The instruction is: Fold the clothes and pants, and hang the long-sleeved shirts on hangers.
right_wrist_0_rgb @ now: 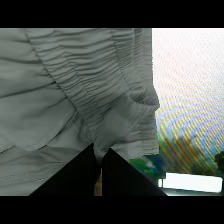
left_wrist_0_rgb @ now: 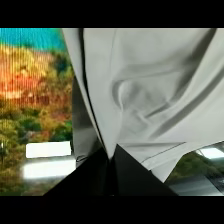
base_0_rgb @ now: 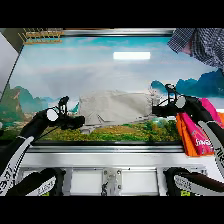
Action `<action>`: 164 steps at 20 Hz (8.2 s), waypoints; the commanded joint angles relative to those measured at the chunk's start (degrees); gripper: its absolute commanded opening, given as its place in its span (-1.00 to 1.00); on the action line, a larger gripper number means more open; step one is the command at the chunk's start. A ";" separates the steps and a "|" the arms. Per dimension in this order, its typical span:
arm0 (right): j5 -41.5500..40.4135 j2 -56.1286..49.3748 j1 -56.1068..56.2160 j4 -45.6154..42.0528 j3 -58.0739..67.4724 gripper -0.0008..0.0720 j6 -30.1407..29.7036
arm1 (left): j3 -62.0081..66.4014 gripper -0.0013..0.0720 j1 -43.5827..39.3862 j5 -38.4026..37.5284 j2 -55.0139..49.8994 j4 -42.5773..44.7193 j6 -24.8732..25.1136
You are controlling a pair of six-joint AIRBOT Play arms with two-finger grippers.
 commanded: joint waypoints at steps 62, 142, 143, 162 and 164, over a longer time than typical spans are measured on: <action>12.85 -21.29 -6.78 46.45 6.54 0.96 -36.39 | 5.18 -0.95 0.04 -9.25 14.95 1.31 -1.14; 2.71 -18.18 43.98 21.92 34.34 0.97 -20.35 | 57.48 -0.95 13.53 -21.55 -9.51 3.41 5.35; 2.99 -16.65 40.94 19.37 32.44 0.97 -17.79 | 54.01 -0.95 13.53 -20.20 -7.30 3.41 5.35; 12.22 -33.77 23.56 53.92 26.32 0.97 -30.84 | 22.97 -0.95 3.78 -13.11 5.05 2.97 5.38; 10.21 -33.77 26.01 53.94 26.34 0.51 -30.84 | 22.97 -0.95 3.78 -13.09 5.05 2.91 5.35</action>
